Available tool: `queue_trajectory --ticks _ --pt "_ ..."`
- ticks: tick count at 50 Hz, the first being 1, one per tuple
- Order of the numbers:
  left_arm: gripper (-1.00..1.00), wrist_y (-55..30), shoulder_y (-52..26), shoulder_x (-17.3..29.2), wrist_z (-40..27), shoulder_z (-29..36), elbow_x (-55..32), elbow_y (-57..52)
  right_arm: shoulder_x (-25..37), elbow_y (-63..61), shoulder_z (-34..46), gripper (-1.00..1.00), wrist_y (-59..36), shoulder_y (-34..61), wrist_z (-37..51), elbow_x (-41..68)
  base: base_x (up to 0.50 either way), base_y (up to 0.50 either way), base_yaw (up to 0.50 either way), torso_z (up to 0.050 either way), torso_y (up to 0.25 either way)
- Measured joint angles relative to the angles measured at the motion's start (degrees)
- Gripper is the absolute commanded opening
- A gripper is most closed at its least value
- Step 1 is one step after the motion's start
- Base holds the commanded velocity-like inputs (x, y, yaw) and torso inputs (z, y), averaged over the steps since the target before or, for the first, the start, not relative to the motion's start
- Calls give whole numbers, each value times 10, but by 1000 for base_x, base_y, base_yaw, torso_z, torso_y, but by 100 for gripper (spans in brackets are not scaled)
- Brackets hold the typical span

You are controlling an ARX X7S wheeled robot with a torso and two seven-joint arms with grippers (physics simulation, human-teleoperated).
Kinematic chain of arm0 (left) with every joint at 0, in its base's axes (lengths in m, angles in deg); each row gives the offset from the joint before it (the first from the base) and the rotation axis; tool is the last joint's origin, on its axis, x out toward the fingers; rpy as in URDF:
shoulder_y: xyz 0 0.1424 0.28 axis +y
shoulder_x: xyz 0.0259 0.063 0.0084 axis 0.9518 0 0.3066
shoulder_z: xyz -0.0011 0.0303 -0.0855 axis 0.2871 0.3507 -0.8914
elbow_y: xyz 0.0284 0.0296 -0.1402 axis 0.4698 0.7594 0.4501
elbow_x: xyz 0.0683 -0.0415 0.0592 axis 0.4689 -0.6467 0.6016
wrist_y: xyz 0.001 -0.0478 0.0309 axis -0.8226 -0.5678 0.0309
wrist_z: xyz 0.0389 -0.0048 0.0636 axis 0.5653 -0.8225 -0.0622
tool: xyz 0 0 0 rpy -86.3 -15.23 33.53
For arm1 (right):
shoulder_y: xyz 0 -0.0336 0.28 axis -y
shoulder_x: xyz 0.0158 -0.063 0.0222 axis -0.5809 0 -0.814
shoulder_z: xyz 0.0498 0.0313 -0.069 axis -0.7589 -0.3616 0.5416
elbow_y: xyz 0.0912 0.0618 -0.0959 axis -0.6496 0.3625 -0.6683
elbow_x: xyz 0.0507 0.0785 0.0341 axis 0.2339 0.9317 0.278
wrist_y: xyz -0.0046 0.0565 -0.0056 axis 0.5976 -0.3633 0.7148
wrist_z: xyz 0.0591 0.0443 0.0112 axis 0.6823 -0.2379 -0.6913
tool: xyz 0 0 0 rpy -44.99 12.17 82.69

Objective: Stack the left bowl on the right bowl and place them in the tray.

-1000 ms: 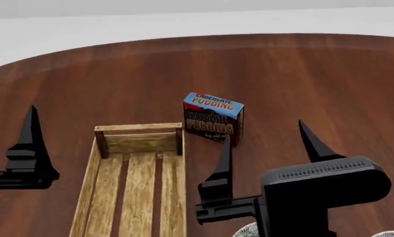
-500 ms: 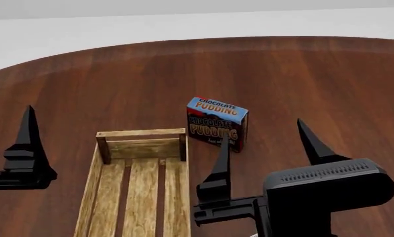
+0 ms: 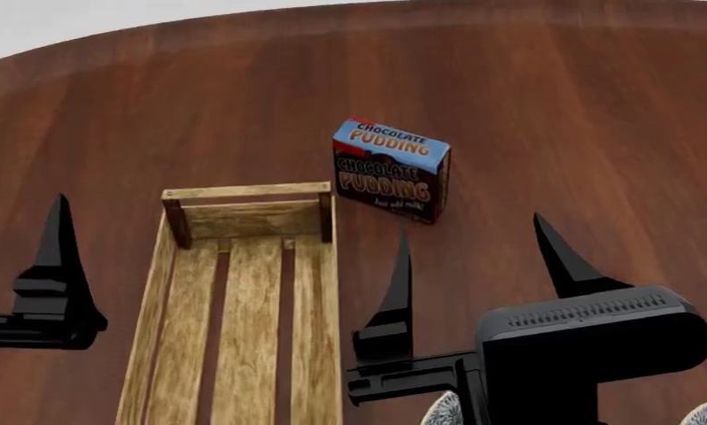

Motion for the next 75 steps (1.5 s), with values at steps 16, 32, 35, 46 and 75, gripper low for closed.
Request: queue_trajectory --ticks 16,32,35,46,75 --pt "100 5 2 3 -1 2 -4 1 1 1 -1 100 2 0 3 7 -1 0 0 0 -219" --pt "100 7 1 2 -7 -2 -13 2 4 2 -3 100 6 -1 4 15 245 -20 0 0 0" --pt "100 7 1 2 -8 -3 -14 2 4 2 -3 100 7 -1 4 17 5 0 0 0 0" --pt "100 7 0 3 -13 -4 -18 0 4 0 -3 100 -10 4 9 25 0 0 0 0 0" --pt "100 -19 -10 9 -38 -16 -32 -10 -51 -22 -152 100 -418 157 244 347 0 0 0 0 0"
